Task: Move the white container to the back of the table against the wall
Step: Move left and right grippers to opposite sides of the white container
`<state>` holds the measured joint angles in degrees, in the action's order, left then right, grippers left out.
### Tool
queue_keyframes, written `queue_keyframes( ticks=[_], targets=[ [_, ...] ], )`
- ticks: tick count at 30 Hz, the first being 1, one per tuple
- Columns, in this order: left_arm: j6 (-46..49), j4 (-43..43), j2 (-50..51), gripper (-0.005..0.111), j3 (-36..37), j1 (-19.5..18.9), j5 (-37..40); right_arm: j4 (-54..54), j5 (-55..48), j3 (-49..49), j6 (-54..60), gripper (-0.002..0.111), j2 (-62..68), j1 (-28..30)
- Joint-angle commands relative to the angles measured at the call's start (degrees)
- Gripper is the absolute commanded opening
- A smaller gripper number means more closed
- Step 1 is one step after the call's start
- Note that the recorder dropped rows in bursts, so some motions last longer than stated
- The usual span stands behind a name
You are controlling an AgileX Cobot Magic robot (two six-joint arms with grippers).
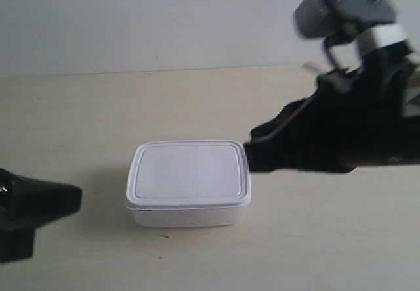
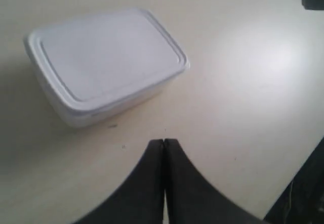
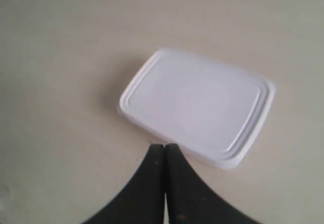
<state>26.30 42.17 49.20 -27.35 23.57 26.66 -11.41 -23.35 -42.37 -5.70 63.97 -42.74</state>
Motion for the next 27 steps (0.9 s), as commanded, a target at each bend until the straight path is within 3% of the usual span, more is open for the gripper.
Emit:
queue_keyframes(
  ticks=[1,6,11,17,27],
  targets=[
    [0.0,2.2,7.9,0.0,3.1,6.6,-6.2,-0.2,-1.2,-0.5,0.8,0.0,9.0,-3.9],
    [0.0,6.1,15.0,0.0,5.1,14.5,-14.9,-0.4,-1.7,-0.3,0.8,0.0,15.7,-5.6],
    [0.0,11.9,22.7,0.0,5.2,19.0,-22.6,-0.4,-0.5,1.8,0.6,0.0,19.9,-5.6],
    [0.0,13.9,30.6,0.0,5.2,19.2,-30.6,-0.6,3.4,2.2,-0.1,0.0,24.4,-5.6],
    [0.1,12.8,39.3,0.0,-1.5,19.2,-31.9,-0.6,12.5,2.0,-0.4,0.0,31.7,-5.6]
  ],
)
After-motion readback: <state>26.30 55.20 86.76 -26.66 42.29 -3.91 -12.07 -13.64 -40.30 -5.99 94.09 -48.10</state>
